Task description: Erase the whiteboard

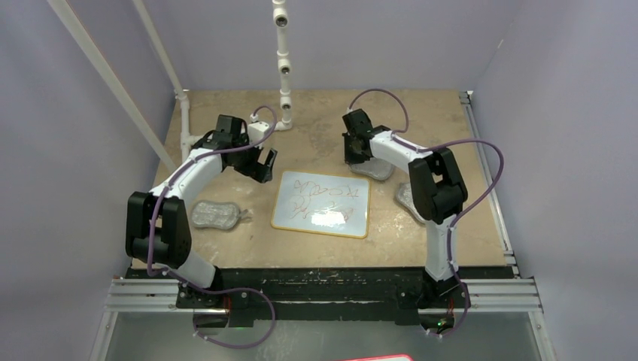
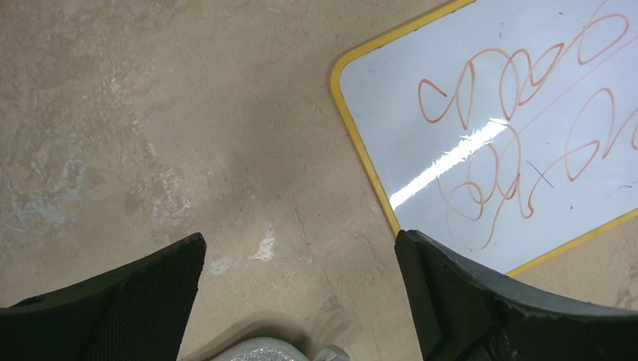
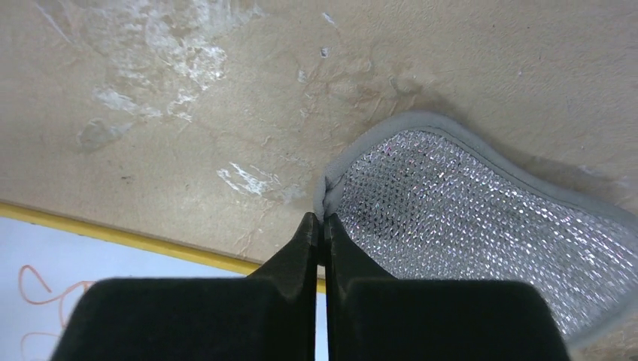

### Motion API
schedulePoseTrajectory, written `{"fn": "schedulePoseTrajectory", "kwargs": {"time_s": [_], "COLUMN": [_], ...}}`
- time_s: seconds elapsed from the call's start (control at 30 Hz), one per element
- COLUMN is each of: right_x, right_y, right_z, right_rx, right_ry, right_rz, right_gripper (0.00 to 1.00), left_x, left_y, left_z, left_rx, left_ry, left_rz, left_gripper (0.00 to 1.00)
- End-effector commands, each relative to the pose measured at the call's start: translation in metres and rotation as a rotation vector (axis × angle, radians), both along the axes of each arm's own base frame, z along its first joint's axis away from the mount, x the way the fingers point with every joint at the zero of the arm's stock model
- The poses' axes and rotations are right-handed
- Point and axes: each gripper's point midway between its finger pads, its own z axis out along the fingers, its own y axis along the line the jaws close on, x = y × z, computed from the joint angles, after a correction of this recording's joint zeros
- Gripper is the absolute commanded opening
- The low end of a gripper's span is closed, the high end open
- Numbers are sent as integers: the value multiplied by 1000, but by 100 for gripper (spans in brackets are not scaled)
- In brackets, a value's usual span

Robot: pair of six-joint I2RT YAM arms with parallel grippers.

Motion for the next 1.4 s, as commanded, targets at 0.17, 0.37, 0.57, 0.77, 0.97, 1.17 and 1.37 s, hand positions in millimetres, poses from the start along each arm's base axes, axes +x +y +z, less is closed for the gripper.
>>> {"fn": "schedulePoseTrajectory", "kwargs": {"time_s": [0.17, 0.37, 0.57, 0.77, 0.97, 1.17, 1.37], "right_x": [9, -30, -78, -129, -162, -180, -189], "right_y": [45, 93, 150, 200, 217, 212, 205], "right_z": [145, 215, 262, 298, 339, 352, 350], "right_rx": [336, 659, 902, 1125, 1272, 1365, 1382], "right_ry": [-265, -300, -299, -287, -314, -286, -269], "right_rz": [93, 245, 358, 407, 376, 335, 307], "right_gripper": [0, 0, 0, 0, 0, 0, 0], "left_x": [-12, -28, -47, -68, -73, -64, -61], "left_y": [-34, -58, -70, -84, -75, -62, -66], "left_z": [29, 89, 141, 160, 150, 146, 158], "left_rx": [-123, -241, -304, -323, -266, -215, -262], "left_ry": [-140, -372, -576, -636, -673, -704, -719], "left_rz": [-157, -346, -473, -542, -487, -393, -369], "left_gripper": [99, 99, 99, 99, 99, 99, 75]}}
